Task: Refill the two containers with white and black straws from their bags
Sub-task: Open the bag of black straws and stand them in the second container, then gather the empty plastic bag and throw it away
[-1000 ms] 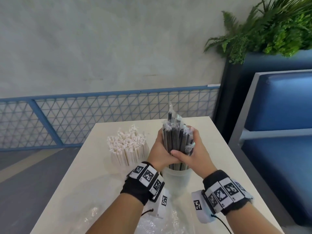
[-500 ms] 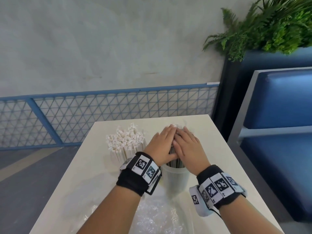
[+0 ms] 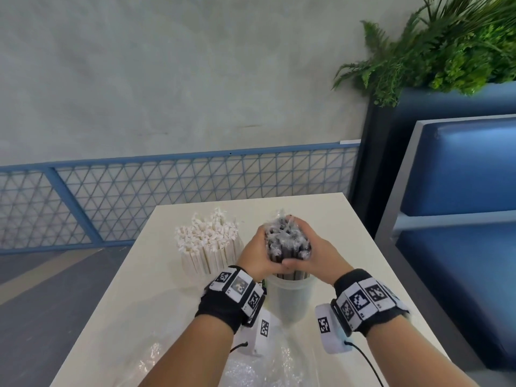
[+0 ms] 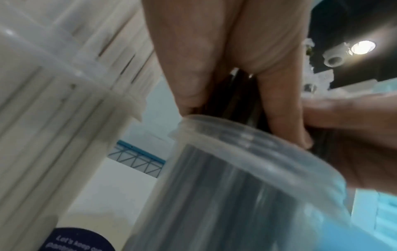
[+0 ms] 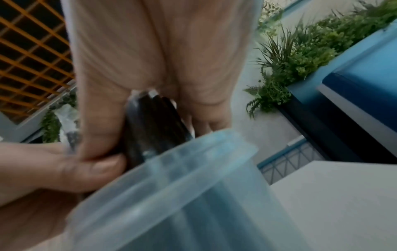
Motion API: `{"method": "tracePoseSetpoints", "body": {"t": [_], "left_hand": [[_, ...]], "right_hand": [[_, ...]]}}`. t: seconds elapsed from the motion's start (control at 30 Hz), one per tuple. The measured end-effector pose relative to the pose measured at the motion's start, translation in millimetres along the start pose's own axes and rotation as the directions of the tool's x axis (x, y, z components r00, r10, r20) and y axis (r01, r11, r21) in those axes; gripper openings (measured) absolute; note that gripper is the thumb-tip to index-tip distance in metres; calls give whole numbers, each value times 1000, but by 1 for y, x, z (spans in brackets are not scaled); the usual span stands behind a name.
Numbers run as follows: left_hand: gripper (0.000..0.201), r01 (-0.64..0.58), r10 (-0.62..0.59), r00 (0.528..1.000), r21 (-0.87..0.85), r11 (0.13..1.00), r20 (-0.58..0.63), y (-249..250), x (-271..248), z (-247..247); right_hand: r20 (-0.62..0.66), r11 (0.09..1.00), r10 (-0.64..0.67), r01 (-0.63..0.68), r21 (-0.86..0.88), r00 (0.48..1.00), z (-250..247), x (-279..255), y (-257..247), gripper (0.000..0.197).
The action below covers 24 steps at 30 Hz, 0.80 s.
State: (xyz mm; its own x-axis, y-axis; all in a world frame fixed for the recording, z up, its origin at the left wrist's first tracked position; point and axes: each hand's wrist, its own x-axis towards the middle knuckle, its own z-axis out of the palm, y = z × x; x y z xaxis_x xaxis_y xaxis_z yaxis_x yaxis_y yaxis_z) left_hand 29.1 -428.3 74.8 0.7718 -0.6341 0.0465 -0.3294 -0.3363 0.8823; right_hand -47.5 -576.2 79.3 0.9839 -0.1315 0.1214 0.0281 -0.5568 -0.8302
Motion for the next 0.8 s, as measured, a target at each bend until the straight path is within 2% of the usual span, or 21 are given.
{"method": "tracePoseSetpoints", "body": {"t": [0.07,0.13,0.23,0.3,0.37,0.47,0.57,0.67,0.8], "left_hand": [[88,-32,29,997,-33,999,-70,1,1,-2],[82,-108,98,982,-51,993,-162,8,0,-5],[82,-198,188,962,-29,980,-197,18,3,-9],[91,-166,166,977,13,986,-133,17,4,-10],[107,-71,76,994,61,996,-80,12,0,-7],[120,25,-18,996,82,996,-85,5,-7,-3],[121,42,-40,995,22,999,-95,-4,-13,1],[114,15,-16,997,-8,1000,-79,-13,-20,7],[126,54,-55,996,-8,998,-76,-26,-29,12]], "right_hand": [[-91,998,-44,49,46,995,3,0,-1,77],[-176,984,-104,126,122,979,3,-2,-6,66],[-271,966,-160,207,154,949,-2,-1,-14,74],[-265,980,-128,162,112,956,-3,-2,-14,89],[-257,988,-90,119,98,962,0,-6,-12,97],[-307,994,-46,74,82,951,6,-14,-8,102],[-365,996,57,-25,91,929,17,-22,2,114],[-345,983,167,-127,136,923,31,-30,8,123],[-375,968,230,-174,178,898,48,-39,11,115]]}}
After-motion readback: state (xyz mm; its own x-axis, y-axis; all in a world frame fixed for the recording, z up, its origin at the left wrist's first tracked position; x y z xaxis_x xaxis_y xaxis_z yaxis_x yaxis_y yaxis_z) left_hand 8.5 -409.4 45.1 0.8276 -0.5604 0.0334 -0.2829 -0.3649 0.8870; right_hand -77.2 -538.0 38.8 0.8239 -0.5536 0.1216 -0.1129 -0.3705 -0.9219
